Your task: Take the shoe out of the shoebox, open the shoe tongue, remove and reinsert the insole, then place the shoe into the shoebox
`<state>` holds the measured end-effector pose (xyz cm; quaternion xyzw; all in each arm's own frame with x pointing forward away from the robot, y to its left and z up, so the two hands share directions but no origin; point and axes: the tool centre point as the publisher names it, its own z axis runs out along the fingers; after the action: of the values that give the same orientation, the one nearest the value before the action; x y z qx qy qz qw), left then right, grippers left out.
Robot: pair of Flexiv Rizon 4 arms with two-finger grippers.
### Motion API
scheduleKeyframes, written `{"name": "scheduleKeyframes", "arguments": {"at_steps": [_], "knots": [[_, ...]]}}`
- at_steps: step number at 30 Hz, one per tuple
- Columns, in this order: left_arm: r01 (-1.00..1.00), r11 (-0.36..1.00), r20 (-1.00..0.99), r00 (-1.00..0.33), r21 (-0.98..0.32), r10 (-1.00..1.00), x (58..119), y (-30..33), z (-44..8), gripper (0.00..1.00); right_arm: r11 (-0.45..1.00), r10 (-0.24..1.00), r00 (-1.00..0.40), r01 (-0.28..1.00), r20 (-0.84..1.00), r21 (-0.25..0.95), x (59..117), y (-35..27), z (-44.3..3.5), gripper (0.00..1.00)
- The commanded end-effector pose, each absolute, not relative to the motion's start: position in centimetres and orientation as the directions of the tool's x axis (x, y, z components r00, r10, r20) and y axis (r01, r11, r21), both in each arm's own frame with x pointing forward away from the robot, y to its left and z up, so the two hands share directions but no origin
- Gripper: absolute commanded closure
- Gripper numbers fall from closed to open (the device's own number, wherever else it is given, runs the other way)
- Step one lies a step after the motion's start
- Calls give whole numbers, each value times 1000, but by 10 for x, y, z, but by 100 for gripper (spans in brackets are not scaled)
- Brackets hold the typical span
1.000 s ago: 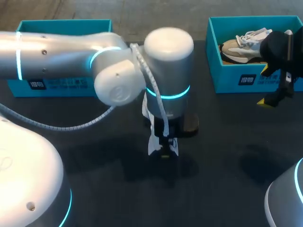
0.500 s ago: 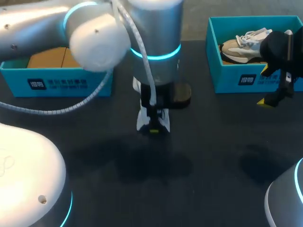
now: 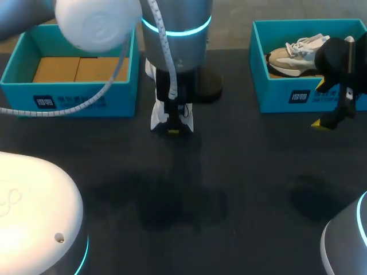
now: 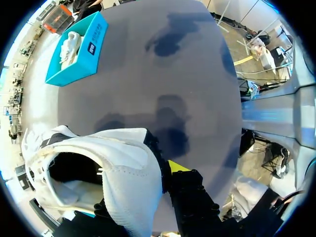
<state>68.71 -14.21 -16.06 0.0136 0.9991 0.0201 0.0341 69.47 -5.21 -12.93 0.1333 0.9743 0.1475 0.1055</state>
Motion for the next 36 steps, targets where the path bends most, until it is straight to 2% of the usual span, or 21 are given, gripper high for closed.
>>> {"name": "scheduleKeyframes", "arguments": {"at_steps": [1, 22, 36], "knots": [[26, 999, -67, -997, 43, 29, 688, -142, -155, 100, 922, 290, -943, 229, -163, 313, 697, -51, -130, 0], [28, 999, -56, -998, 39, 30, 693, -141, -156, 100, 922, 290, -943, 229, -163, 313, 697, -51, -130, 0], [107, 994, -7, -994, 30, 107, 729, -81, -154, 100, 922, 290, -943, 229, -163, 313, 697, -51, -130, 0]]}}
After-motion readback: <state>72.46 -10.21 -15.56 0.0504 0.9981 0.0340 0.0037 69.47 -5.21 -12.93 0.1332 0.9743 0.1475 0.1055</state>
